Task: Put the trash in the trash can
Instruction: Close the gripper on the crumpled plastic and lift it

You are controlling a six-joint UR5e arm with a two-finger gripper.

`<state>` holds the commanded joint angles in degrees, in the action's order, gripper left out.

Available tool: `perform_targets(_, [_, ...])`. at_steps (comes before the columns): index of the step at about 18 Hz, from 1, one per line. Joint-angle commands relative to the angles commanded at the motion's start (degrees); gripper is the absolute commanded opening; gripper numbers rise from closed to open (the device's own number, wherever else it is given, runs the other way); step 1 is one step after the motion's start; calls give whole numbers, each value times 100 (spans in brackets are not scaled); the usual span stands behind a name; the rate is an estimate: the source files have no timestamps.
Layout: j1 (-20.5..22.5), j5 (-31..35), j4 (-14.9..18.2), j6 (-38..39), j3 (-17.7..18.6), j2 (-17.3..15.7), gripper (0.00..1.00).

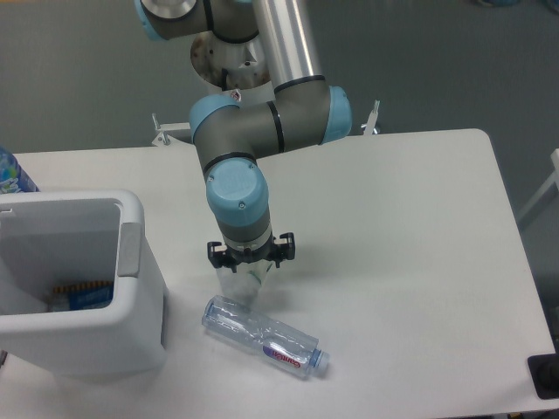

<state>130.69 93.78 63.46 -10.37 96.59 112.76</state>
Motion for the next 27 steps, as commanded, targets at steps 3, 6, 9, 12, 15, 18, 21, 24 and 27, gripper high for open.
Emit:
perform_targets(3, [9, -9, 26, -18, -17, -61, 0])
perform_targets(6, [44, -26, 35, -105, -44, -271, 0])
perform_targets(9, [105, -35, 87, -664, -79, -737, 0])
perform_targets(12, [281, -97, 105, -1396, -132, -1176, 0])
perform_targets(15, [491, -437, 105, -1433, -237, -1476, 0])
perform_targets(18, [843, -1342, 105, -1319, -702, -1582, 0])
perform_targets(21, [1107, -2046, 97, -811, -1062, -1643, 0])
perform_targets(24, [1239, -2661, 44, -151, -1344, -1644, 0])
perform_targets(27, [1301, -3066, 35, 341, -1573, -1644, 0])
